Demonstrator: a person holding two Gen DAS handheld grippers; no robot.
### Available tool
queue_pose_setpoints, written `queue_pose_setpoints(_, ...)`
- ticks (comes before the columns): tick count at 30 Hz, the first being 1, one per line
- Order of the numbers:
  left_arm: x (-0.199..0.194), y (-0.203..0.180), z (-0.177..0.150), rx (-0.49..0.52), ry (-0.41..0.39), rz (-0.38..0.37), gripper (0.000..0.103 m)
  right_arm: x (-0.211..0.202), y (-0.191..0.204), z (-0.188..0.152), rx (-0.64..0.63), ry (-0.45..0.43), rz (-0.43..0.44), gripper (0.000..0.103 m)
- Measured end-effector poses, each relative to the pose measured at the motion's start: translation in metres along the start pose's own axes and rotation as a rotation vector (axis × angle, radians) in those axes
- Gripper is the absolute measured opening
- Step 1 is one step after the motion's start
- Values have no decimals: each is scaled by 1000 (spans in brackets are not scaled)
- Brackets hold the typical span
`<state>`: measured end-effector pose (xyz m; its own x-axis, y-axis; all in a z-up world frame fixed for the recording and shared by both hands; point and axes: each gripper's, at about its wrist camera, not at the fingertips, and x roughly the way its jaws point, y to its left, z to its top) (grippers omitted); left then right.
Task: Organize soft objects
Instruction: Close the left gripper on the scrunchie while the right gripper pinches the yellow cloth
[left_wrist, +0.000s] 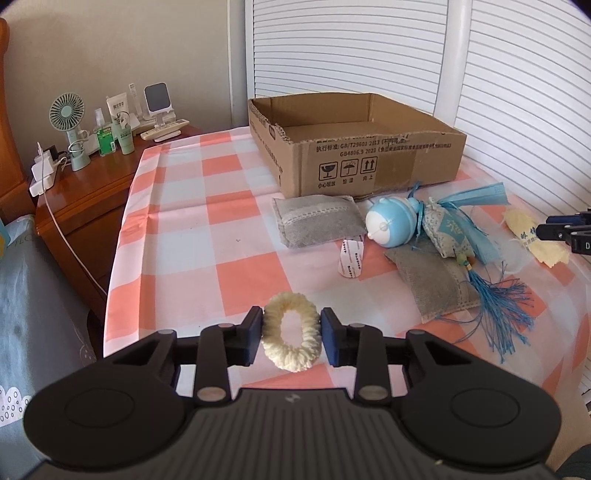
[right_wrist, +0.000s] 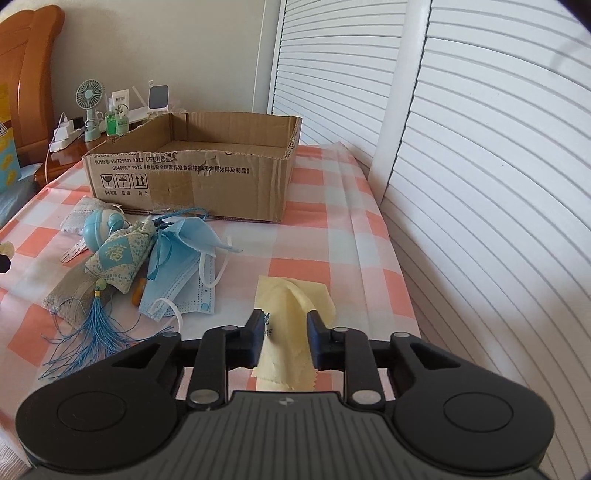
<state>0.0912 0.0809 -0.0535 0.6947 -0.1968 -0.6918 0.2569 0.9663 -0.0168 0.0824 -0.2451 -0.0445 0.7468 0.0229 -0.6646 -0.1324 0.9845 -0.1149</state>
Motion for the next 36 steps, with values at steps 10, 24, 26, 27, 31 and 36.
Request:
queue_pose_setpoints(10,5,-2,1,-7,17,-11,32,33,-3,-1,30,20,8,67)
queue_pose_setpoints(24,-1,-5,11,15,24,-38,32,28,-5,4,0,23,2,18)
queue_pose_setpoints(26,-4,-5,15,25,26,-45,32,22,-6,6,-9,14,4,18)
queue_pose_setpoints(27,-5,-6,17,30,26,-49,32,18,-6,7,-16,9,8,18)
queue_pose_setpoints(31,-14,-9,31,58,16,-68,32,-2,-6,18,-44,-25,36,18)
queue_pose_setpoints(36,-20,-17,62,107,-25,-94,32,-21,0,40,-96,-71,96,18)
